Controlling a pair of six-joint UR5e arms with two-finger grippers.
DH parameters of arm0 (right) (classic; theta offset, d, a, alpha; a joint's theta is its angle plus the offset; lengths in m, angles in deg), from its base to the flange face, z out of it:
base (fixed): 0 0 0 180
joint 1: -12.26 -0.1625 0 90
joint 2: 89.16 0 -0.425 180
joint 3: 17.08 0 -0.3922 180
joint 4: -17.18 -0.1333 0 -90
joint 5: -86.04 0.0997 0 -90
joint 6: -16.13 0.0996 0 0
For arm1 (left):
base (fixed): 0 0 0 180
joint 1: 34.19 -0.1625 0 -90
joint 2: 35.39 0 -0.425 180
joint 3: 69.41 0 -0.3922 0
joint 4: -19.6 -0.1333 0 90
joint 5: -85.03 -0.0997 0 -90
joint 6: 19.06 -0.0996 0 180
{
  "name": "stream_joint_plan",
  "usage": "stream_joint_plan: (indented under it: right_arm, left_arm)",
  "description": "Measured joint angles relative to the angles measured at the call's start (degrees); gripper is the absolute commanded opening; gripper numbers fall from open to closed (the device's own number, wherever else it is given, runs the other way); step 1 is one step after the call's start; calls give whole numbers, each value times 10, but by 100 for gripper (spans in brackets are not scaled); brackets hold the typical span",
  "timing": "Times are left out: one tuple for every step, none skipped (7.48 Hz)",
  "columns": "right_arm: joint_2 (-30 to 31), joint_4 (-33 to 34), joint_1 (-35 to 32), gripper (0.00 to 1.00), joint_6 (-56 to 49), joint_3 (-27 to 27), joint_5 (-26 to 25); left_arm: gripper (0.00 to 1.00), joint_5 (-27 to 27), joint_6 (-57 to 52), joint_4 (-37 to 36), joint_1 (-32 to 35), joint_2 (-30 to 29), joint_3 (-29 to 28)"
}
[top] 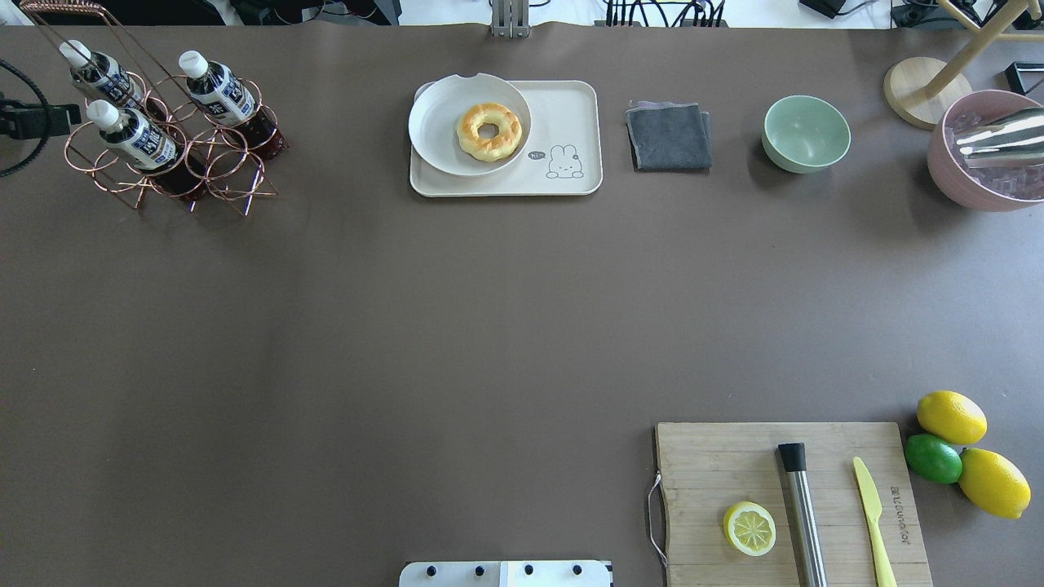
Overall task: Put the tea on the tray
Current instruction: 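Reach the left gripper into the copper rack and grasp a tea bottle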
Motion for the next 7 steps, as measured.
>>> stream_joint_plan:
  right_arm:
    - [0, 0, 0, 100, 0, 0, 4]
    - [1, 0, 0, 100, 0, -1, 6]
    - [1, 0, 0, 100, 0, 0, 6]
    - [2, 0, 0, 100, 0, -1, 6]
    - [1, 0, 0, 100, 0, -1, 6]
    - [1, 0, 0, 100, 0, 0, 6]
    - [1, -1, 0, 100, 0, 0, 6]
  left_arm:
    - [97, -31, 5, 1, -22, -13, -10]
    - [97, -46, 9, 3, -33, -28, -22]
    - [97, -51, 10, 3, -39, -40, -32]
    - [95, -54, 7, 4, -41, -48, -41]
    - [95, -55, 5, 10, -42, -51, -52]
    - [93, -55, 5, 28, -43, -54, -68]
    - [92, -55, 6, 49, -43, -60, -87]
